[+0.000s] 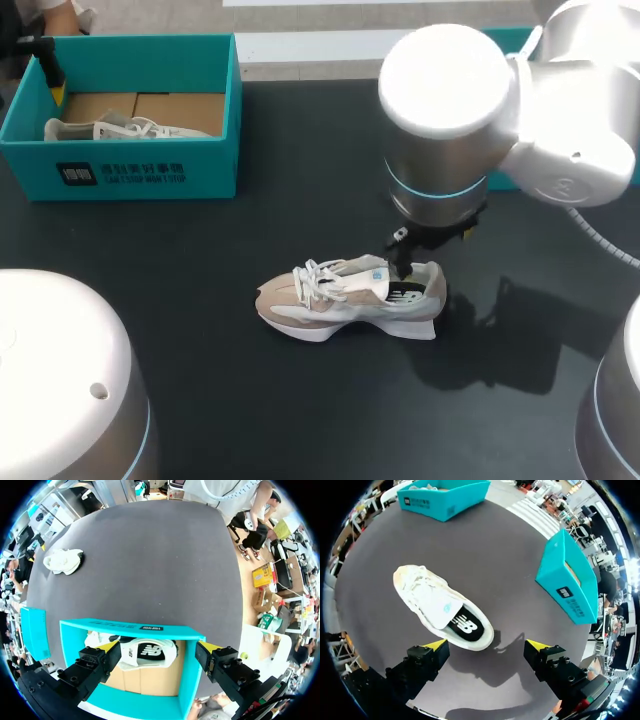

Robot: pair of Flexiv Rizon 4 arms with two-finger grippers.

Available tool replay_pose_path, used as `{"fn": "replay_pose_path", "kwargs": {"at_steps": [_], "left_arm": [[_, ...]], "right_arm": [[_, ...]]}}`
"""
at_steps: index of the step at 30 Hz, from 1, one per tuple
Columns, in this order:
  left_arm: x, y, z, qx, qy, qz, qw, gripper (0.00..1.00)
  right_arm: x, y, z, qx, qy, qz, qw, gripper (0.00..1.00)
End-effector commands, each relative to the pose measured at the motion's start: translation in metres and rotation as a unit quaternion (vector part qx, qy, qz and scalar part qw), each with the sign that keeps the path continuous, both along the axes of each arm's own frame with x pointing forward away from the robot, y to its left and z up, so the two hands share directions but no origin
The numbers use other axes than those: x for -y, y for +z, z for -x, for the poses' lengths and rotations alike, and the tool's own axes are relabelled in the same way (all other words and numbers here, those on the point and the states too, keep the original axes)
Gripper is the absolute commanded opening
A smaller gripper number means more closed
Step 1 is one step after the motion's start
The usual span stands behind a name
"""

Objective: Take the shoe out of the shoebox, open the shoe tongue, remove and reinsert the insole, then place the shoe into the shoebox

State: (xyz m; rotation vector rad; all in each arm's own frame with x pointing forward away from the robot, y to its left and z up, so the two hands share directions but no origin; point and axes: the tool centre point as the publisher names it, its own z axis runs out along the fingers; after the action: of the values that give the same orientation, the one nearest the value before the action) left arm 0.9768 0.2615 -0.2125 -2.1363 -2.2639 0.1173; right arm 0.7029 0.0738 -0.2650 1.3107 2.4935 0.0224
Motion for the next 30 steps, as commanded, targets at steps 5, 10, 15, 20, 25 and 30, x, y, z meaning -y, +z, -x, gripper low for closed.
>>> {"fn": "replay_pose_path", "kwargs": {"at_steps": [5, 10, 15, 20, 25, 30], "left_arm": [[-0.001, 0.000, 0.000, 0.000, -0.001, 0.000, 1.000, 1.00], [-0.001, 0.000, 0.000, 0.000, -0.001, 0.000, 1.000, 1.00], [-0.001, 0.000, 0.000, 0.000, -0.001, 0.000, 1.000, 1.00], [-0.001, 0.000, 0.000, 0.000, -0.001, 0.000, 1.000, 1.00], [-0.001, 0.000, 0.000, 0.000, -0.001, 0.000, 1.000, 1.00], [-0.001, 0.000, 0.000, 0.000, -0.001, 0.000, 1.000, 1.00]], "right_arm": [[0.018, 0.013, -0.002, -0.037, 0.416, -0.060, 0.907, 1.00], [0.013, 0.017, -0.004, -0.067, 0.488, -0.049, 0.869, 1.00], [0.013, 0.017, -0.004, -0.067, 0.488, -0.049, 0.869, 1.00], [0.013, 0.017, -0.004, -0.067, 0.488, -0.049, 0.869, 1.00], [0.013, 0.017, -0.004, -0.067, 0.488, -0.049, 0.869, 1.00], [0.024, 0.017, -0.004, -0.042, 0.491, -0.087, 0.866, 1.00]]}}
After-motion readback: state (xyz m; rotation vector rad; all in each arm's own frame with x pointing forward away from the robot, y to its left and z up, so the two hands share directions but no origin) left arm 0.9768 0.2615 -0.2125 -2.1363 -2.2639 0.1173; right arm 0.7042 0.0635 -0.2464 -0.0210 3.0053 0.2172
